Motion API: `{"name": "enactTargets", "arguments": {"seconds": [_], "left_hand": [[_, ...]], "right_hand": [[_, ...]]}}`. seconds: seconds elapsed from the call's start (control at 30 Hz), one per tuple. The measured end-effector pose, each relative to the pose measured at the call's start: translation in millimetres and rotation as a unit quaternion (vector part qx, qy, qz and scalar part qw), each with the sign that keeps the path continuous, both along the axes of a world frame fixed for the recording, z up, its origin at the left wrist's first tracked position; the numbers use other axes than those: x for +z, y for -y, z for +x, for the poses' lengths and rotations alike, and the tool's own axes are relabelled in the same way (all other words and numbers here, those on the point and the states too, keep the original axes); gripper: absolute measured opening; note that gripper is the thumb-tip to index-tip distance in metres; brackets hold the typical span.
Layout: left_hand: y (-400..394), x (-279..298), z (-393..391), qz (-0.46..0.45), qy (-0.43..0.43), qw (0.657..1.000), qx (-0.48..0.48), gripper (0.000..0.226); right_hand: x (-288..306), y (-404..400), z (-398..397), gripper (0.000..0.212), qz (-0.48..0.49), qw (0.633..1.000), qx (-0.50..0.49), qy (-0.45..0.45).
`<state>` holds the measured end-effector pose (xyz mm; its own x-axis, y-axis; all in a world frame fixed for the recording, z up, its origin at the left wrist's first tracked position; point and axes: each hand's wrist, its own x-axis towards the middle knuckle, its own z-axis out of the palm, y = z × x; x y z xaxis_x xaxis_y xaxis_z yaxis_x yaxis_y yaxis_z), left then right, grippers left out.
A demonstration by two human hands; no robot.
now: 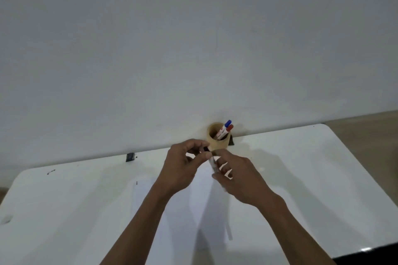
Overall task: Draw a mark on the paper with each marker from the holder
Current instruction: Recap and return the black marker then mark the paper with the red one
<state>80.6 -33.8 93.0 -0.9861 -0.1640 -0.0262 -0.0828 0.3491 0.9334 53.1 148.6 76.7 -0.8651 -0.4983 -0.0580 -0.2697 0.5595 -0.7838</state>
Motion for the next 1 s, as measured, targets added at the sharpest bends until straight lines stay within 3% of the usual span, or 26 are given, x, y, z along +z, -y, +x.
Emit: {"name": "enactTargets", "arguments": {"seconds": [0.13,0.27,0.4,0.5,0.63,0.8,1.0], "left_hand": [[-16,-21,-28,-0.015,0.014,0.998,0.060,0.044],[-28,-50,-54,-0.074,0.046,0.989,0.122,0.064],[-42,-71,-75,-0.087,0.070,0.986,0.126,0.082],[-50,-79,-86,-0.082,0.080,0.985,0.128,0.089],[-62,-77,-93,-0.090,0.008,0.989,0.116,0.063],[-62,-80,-95,-0.099,-0.016,0.988,0.119,0.073],[-61,-86,-97,-0.083,-0.021,0.989,0.121,0.064]], "right_hand": [[-4,-17,-27,0.079,-0.105,0.991,-0.079,-0.013],[-2,-19,-69,0.080,-0.214,0.955,-0.197,-0.064],[-5,-7,-105,0.069,-0.275,0.925,-0.249,-0.079],[-15,3,-121,0.056,-0.251,0.925,-0.265,-0.106],[-33,9,-133,0.051,-0.229,0.934,-0.252,-0.109],[-52,13,-140,0.039,-0.208,0.941,-0.248,-0.102],[-68,17,-141,0.016,-0.168,0.947,-0.252,-0.111]]}}
